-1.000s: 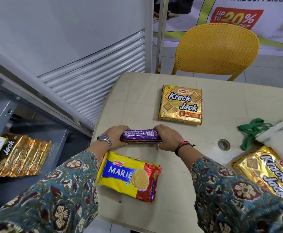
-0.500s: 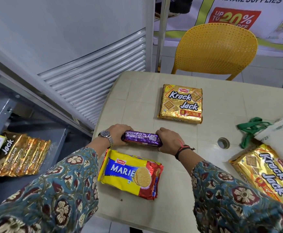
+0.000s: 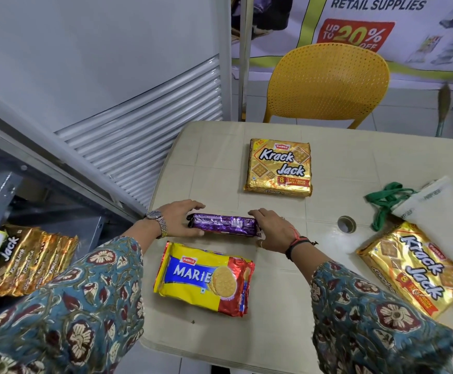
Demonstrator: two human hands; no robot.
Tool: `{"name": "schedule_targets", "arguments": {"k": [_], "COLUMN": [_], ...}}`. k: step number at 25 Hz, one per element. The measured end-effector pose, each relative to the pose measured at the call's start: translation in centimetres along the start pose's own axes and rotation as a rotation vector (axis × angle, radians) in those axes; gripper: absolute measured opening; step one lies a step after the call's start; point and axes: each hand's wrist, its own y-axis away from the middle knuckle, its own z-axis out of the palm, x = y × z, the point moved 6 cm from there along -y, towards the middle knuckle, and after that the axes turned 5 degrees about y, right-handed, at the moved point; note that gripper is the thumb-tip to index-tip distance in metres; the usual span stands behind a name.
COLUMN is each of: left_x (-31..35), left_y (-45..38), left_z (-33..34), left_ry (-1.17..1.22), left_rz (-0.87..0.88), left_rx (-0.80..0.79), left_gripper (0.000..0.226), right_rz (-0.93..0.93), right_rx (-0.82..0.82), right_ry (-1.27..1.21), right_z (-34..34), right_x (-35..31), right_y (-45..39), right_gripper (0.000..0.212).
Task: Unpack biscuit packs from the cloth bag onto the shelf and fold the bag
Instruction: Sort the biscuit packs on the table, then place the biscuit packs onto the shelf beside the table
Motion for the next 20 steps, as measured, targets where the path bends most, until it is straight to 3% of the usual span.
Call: {"name": "schedule_targets", "arguments": {"k": [2,3,6,8,17,20], "left_x": [0.7,1.4,4.8,7.7,23.7,29.4], "left_y": [0.1,0.0,-1.3,-2.9,-10.8,-12.9], "left_z": [-0.8,-1.1,-2.0,-1.9,5.0,9.1], "left_ry": [0.043,0.04,0.036,0.048,0.049,0.12], "left_rz": [0.012,0.029,0.102,0.152,0.316,0.298], "left_rx": [0.035,0.053,0.122,0.121,-0.123,-0.216], "left_gripper": [0.108,0.102,0.054,0.038,0.031,0.033], "right_rz": [0.057,0.093,0.203,0.284,0.706,0.938], "right_rx": [0.026,0.048,0.12,0.151,0.399,0.559], "right_ry": [-0.034,-0.06,-0.117,-0.137,-0.308,-0.555], "right_z": [-0.3,-0.4,-0.3,0.4,3.4,5.0], "right_x": [0.9,1.5,3.7,5.6,16.7,20.6], "right_y": [0.9,1.5,4.4,6.9,21.2,26.2], "right_gripper": [0.077,0.075,0.067,0.062,0.045,0.039]}}
